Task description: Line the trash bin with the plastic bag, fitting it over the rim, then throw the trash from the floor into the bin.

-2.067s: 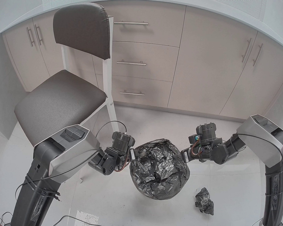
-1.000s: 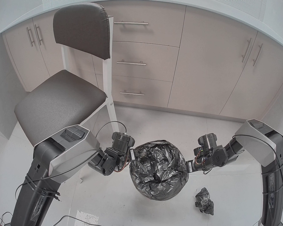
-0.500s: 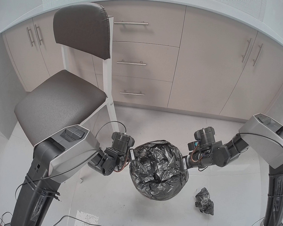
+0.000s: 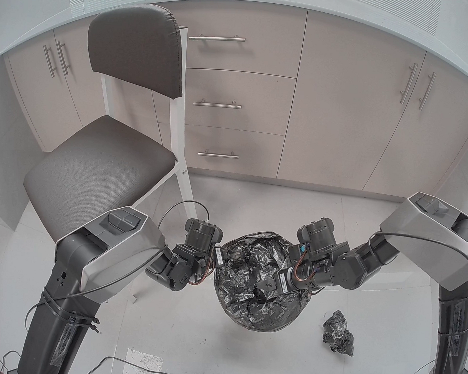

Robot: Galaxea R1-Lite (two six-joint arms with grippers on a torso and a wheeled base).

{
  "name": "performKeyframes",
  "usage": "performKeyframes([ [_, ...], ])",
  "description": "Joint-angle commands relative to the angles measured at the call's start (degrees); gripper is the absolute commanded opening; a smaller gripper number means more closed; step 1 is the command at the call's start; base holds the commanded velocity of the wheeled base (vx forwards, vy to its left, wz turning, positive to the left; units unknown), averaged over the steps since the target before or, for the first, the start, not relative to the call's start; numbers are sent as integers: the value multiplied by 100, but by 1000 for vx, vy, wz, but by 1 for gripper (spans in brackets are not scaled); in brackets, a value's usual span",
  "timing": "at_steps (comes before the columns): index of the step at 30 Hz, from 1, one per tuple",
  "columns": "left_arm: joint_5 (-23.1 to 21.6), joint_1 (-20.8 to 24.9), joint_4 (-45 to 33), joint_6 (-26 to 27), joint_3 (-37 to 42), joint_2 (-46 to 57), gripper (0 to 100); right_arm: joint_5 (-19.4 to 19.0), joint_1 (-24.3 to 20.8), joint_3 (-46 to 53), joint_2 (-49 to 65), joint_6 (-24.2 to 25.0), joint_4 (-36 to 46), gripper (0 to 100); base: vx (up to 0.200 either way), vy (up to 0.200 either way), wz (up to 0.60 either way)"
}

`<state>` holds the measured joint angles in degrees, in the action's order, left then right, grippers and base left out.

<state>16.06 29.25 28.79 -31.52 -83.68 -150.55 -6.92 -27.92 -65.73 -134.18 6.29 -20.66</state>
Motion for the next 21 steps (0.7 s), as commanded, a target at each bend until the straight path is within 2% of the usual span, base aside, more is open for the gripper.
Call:
performKeyframes([
  [1, 3, 2, 3, -3, 0, -9, 100, 7, -74, -282, -389, -5, 1, 100, 0, 0, 0],
  [8, 3, -7, 3, -3, 0, -9, 100, 7, -3, -1082, -1066, -14, -96, 100, 0, 0, 0],
  [14, 3, 2, 3, -3, 9, -9, 100, -2, 6, -1319, -1435, 21, -17, 100, 0, 0, 0],
  [21, 3, 2, 3, 6, 9, -9, 100, -28, 120, -1794, -1470, 338, 968, 100, 0, 0, 0],
])
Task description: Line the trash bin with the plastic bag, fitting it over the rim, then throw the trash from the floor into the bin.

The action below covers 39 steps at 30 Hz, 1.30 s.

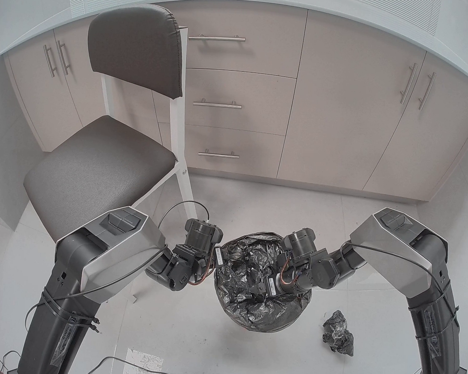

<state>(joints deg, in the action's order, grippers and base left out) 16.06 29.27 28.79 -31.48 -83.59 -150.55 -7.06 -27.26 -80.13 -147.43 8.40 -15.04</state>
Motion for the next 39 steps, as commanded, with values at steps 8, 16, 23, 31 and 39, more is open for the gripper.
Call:
performKeyframes([
  [8, 3, 0, 3, 10, 1, -9, 100, -24, 54, -750, -233, 259, 889, 100, 0, 0, 0],
  [16, 3, -9, 3, 1, 1, -9, 100, -50, -25, -240, 549, 461, 863, 100, 0, 0, 0],
  [23, 3, 0, 3, 1, 1, -9, 100, -296, -350, 1043, 1577, 478, 801, 100, 0, 0, 0],
  [31, 12, 0, 3, 1, 1, -9, 100, -226, -570, 1975, 1410, 470, -201, 100, 0, 0, 0],
  [39, 20, 0, 3, -8, 1, -9, 100, 55, -632, 1922, 936, 452, -587, 100, 0, 0, 0],
])
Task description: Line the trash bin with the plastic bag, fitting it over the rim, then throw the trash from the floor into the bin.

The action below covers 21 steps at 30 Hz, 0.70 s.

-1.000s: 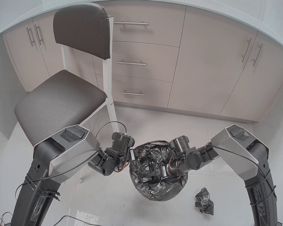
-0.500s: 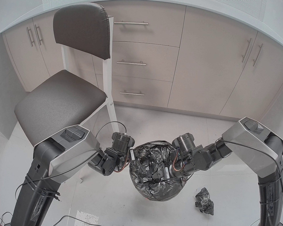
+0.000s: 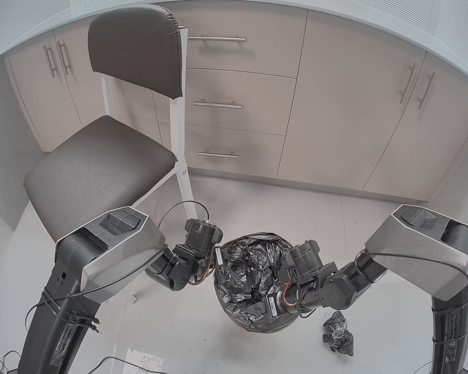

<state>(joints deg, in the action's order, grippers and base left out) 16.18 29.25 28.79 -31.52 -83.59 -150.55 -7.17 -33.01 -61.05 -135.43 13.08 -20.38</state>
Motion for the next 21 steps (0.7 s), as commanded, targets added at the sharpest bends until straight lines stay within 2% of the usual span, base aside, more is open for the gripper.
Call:
performKeyframes([
  [1, 8, 2, 3, -3, 1, -9, 100, 93, -74, 5, -300, -25, -62, 100, 0, 0, 0],
  [12, 17, 2, 3, 6, 1, -9, 100, 172, -21, -416, -731, -192, -300, 100, 0, 0, 0],
  [21, 35, 2, 3, 6, 62, 0, 100, 365, -74, -830, -898, -209, 333, 100, 0, 0, 0],
])
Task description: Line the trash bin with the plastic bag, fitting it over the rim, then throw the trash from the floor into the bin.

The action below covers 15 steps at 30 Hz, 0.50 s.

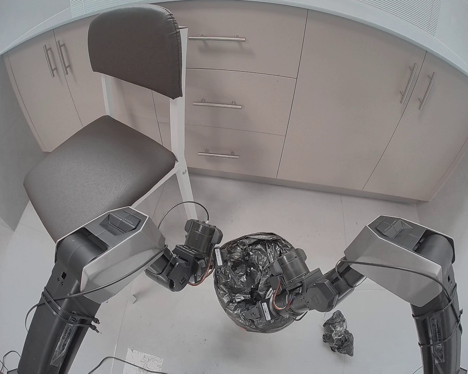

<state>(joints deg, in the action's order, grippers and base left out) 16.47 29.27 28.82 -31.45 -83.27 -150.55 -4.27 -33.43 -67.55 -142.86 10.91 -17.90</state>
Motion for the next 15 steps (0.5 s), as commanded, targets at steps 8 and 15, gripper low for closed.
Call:
performKeyframes([
  [8, 5, 9, 177, 34, 136, 9, 100, 321, -32, -443, -189, 78, 436, 100, 0, 0, 0],
  [15, -3, 9, 177, 34, 136, 9, 100, 216, 38, -268, 162, 429, 410, 100, 0, 0, 0],
])
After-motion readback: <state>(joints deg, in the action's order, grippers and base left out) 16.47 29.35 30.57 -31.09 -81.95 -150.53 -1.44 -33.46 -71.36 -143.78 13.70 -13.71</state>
